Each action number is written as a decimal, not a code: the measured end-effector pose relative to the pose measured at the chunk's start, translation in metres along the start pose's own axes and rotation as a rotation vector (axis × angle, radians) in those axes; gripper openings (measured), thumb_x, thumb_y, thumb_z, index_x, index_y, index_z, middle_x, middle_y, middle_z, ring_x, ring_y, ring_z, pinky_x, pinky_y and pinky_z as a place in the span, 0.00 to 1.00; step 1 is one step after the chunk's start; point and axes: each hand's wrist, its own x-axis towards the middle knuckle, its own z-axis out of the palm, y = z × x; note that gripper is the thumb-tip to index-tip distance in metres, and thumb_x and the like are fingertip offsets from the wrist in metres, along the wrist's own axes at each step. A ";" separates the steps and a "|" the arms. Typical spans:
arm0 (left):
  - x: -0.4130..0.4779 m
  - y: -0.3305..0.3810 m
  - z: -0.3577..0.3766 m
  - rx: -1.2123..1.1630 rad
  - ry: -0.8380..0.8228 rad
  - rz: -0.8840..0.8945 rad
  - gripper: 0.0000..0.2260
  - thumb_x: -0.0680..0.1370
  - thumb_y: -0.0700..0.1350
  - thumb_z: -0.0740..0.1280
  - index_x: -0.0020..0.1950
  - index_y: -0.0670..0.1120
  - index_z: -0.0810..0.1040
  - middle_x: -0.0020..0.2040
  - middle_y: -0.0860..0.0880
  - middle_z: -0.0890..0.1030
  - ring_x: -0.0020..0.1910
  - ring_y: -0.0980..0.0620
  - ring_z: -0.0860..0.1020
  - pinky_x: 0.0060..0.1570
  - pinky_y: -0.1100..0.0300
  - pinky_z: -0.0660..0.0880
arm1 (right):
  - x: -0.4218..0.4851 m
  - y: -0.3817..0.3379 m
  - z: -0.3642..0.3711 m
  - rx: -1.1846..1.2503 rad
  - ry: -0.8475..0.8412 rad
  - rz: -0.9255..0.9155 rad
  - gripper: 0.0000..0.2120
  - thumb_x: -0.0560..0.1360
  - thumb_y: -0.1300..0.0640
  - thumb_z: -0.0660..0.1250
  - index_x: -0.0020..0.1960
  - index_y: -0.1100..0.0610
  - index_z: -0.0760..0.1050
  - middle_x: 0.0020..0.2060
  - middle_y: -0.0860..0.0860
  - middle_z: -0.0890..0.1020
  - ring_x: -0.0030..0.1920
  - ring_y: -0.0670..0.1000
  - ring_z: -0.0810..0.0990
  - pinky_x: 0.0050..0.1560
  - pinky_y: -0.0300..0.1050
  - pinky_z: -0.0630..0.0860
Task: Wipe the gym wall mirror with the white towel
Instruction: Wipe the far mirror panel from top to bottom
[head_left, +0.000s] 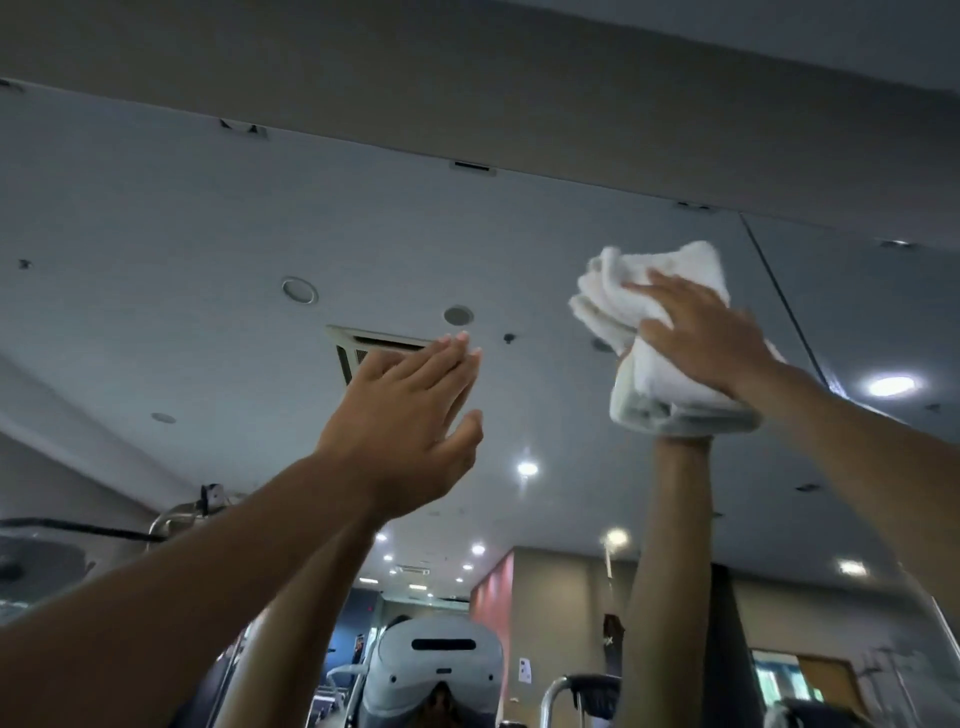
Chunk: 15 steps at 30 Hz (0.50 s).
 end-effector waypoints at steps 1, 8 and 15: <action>-0.001 0.000 0.001 -0.009 0.005 -0.025 0.36 0.76 0.62 0.40 0.82 0.50 0.57 0.82 0.51 0.54 0.81 0.57 0.51 0.73 0.56 0.49 | 0.013 -0.005 0.004 -0.027 0.061 0.160 0.26 0.76 0.42 0.50 0.73 0.39 0.67 0.74 0.49 0.69 0.74 0.57 0.65 0.70 0.69 0.61; -0.002 -0.007 0.001 -0.032 0.019 -0.285 0.43 0.70 0.65 0.32 0.83 0.47 0.48 0.83 0.47 0.47 0.81 0.51 0.44 0.78 0.52 0.47 | 0.063 -0.151 0.038 -0.102 0.046 0.043 0.25 0.82 0.45 0.51 0.78 0.46 0.60 0.80 0.48 0.58 0.78 0.52 0.56 0.72 0.63 0.53; -0.010 -0.050 -0.013 0.048 -0.083 -0.033 0.42 0.71 0.66 0.35 0.83 0.49 0.46 0.83 0.49 0.47 0.81 0.54 0.46 0.76 0.55 0.51 | 0.020 -0.104 0.019 0.024 0.016 -0.254 0.30 0.74 0.37 0.50 0.74 0.42 0.68 0.77 0.44 0.65 0.77 0.50 0.62 0.72 0.63 0.58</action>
